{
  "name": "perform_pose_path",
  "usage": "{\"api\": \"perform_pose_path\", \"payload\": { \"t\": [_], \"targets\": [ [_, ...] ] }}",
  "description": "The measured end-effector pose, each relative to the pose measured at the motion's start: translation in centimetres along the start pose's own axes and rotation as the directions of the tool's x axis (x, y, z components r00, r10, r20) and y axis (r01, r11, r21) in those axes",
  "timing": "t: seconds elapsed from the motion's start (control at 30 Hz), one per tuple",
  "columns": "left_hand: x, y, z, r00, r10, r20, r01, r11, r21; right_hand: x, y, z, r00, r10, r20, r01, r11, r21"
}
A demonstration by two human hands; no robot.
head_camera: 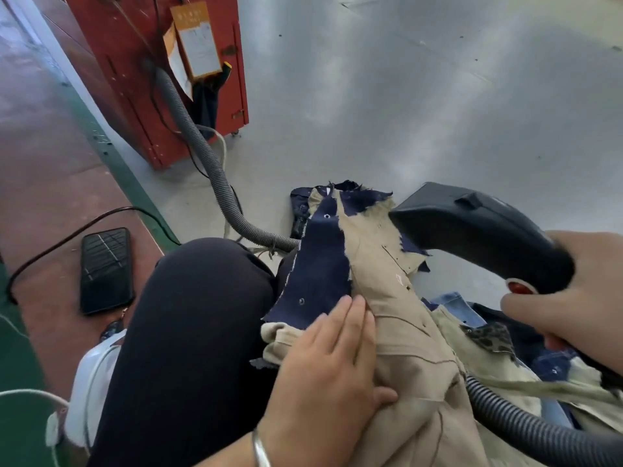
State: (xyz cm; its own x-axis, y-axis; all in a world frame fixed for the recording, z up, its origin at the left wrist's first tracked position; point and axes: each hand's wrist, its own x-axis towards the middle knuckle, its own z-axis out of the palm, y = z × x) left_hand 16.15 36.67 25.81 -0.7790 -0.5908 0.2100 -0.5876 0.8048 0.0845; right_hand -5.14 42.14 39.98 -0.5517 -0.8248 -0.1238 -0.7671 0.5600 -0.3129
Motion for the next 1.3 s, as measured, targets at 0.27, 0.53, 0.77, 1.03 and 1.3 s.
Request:
{"api": "perform_pose_path", "payload": {
  "t": [0.27, 0.53, 0.77, 1.03, 1.3],
  "targets": [
    [1.0, 2.9, 0.0, 0.998, -0.031, 0.052, 0.037, 0.992, -0.121, 0.7, -5.6, 2.5, 0.962, 0.028, 0.270, 0.062, 0.947, -0.317],
    [0.5, 2.9, 0.5, 0.995, -0.049, 0.090, 0.054, 0.997, -0.051, 10.0, -7.4, 4.7, 0.949, 0.050, 0.312, -0.020, 0.995, -0.100],
    [0.6, 2.6, 0.5, 0.999, -0.025, -0.022, 0.022, 0.994, -0.108, 8.2, -4.9, -1.8, 0.985, 0.000, 0.171, -0.010, 0.998, 0.056],
    [0.4, 2.5, 1.1, 0.991, -0.061, -0.119, 0.054, 0.997, -0.059, 2.9, -5.7, 2.2, 0.905, 0.023, 0.425, 0.073, 0.975, -0.208],
    [0.2, 2.6, 1.0, 0.994, -0.066, -0.088, 0.057, 0.993, -0.100, 10.1, -7.6, 5.9, 0.960, 0.019, 0.278, -0.002, 0.998, -0.062]
  ]
}}
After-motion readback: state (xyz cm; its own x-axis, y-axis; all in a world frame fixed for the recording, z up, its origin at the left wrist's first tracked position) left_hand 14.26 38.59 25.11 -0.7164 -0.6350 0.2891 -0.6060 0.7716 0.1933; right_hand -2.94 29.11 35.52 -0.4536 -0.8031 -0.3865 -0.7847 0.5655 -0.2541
